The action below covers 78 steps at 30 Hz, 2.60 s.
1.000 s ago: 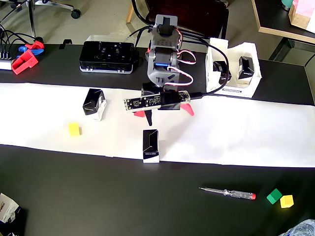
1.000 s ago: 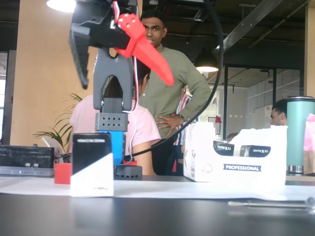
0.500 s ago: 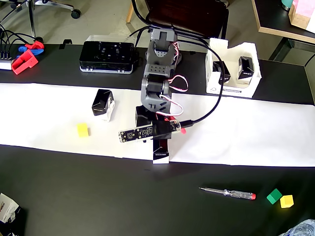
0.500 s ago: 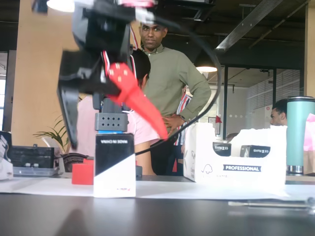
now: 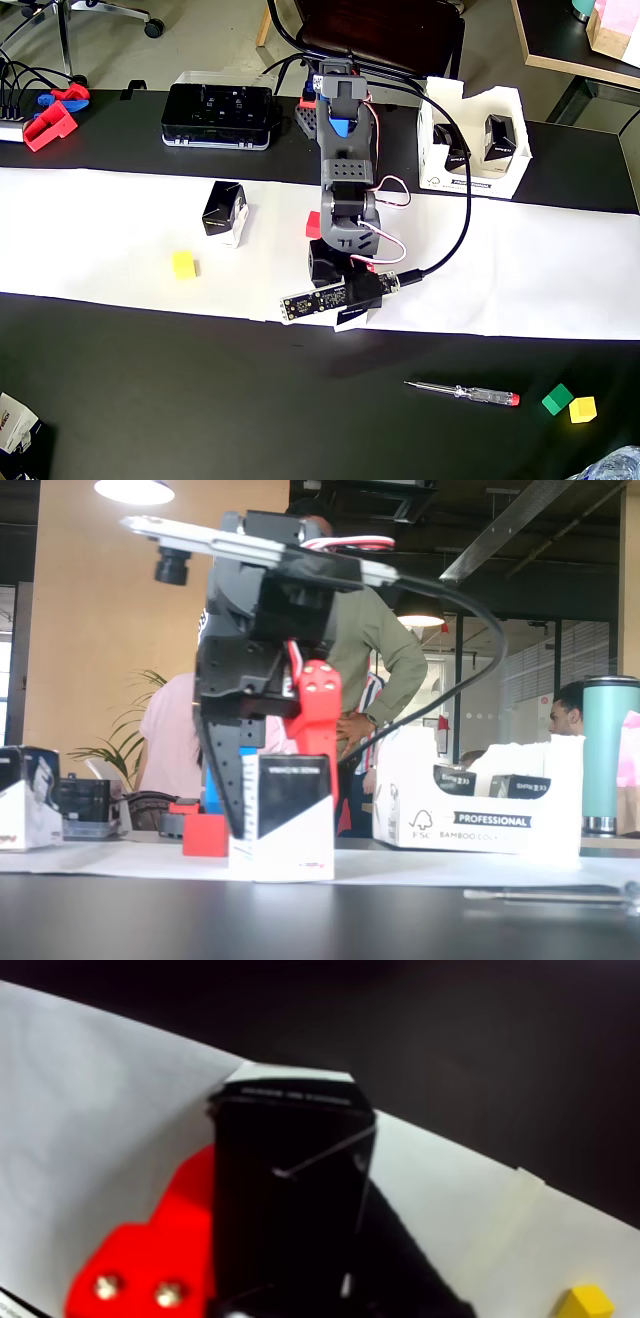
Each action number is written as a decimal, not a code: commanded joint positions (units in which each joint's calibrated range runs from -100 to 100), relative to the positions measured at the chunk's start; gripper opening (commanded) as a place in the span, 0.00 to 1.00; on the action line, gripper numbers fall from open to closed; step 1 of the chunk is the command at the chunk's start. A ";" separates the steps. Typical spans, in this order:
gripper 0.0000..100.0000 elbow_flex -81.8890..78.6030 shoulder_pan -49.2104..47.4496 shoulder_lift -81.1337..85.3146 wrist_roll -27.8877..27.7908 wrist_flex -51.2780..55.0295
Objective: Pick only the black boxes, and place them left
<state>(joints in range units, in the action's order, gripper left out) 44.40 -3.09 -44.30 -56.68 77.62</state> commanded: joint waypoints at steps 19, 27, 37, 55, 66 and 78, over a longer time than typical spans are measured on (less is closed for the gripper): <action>0.16 7.73 -19.73 28.22 9.63 21.75; 0.16 -2.29 -33.94 38.10 15.21 21.35; 0.16 -20.81 -55.16 53.27 20.15 21.27; 0.43 -61.06 -73.87 72.63 19.89 6.25; 0.47 -59.91 -52.65 80.06 17.47 -3.37; 0.47 -58.67 -14.19 74.37 10.99 -2.58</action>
<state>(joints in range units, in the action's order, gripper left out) -18.45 -28.01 31.26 -42.76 75.68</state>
